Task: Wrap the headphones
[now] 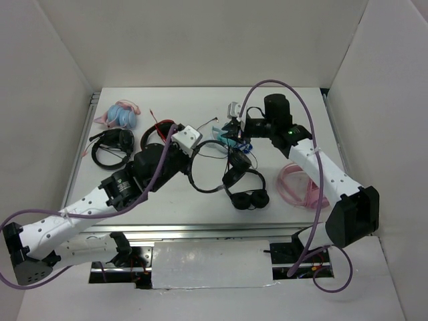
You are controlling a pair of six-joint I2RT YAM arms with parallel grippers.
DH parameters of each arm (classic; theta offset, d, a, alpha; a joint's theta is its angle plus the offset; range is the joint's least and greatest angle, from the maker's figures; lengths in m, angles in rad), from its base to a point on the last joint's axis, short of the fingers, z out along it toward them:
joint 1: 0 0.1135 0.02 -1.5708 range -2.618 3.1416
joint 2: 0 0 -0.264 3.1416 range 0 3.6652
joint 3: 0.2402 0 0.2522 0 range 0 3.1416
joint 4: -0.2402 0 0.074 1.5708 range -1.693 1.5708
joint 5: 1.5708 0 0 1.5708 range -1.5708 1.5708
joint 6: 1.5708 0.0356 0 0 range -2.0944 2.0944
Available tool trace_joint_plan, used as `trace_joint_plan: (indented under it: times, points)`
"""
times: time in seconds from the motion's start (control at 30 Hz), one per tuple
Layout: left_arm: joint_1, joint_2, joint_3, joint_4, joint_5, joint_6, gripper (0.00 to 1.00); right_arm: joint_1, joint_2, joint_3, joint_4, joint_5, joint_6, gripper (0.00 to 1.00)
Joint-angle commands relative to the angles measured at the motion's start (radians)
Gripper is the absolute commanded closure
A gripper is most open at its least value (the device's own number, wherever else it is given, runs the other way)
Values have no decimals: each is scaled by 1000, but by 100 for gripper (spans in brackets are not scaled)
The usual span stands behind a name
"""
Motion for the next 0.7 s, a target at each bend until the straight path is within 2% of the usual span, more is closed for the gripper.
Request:
trace_joint_plan:
  times: [0.0, 0.1, 0.37, 0.5, 0.67]
  points:
    - [-7, -54, 102, 56, 40, -51, 100, -1, 8, -36, 174, -158, 119, 62]
    - [-5, -63, 151, 47, 41, -64, 100, 19, 34, -58, 256, -186, 208, 55]
    - [4, -37, 367, -21, -19, -145, 100, 123, 136, -151, 714, -139, 537, 47]
    - [6, 19, 499, -91, -62, -159, 100, 151, 253, -151, 936, -99, 670, 46]
    - [9, 71, 677, -137, -108, -134, 100, 177, 373, -137, 1043, -46, 779, 47]
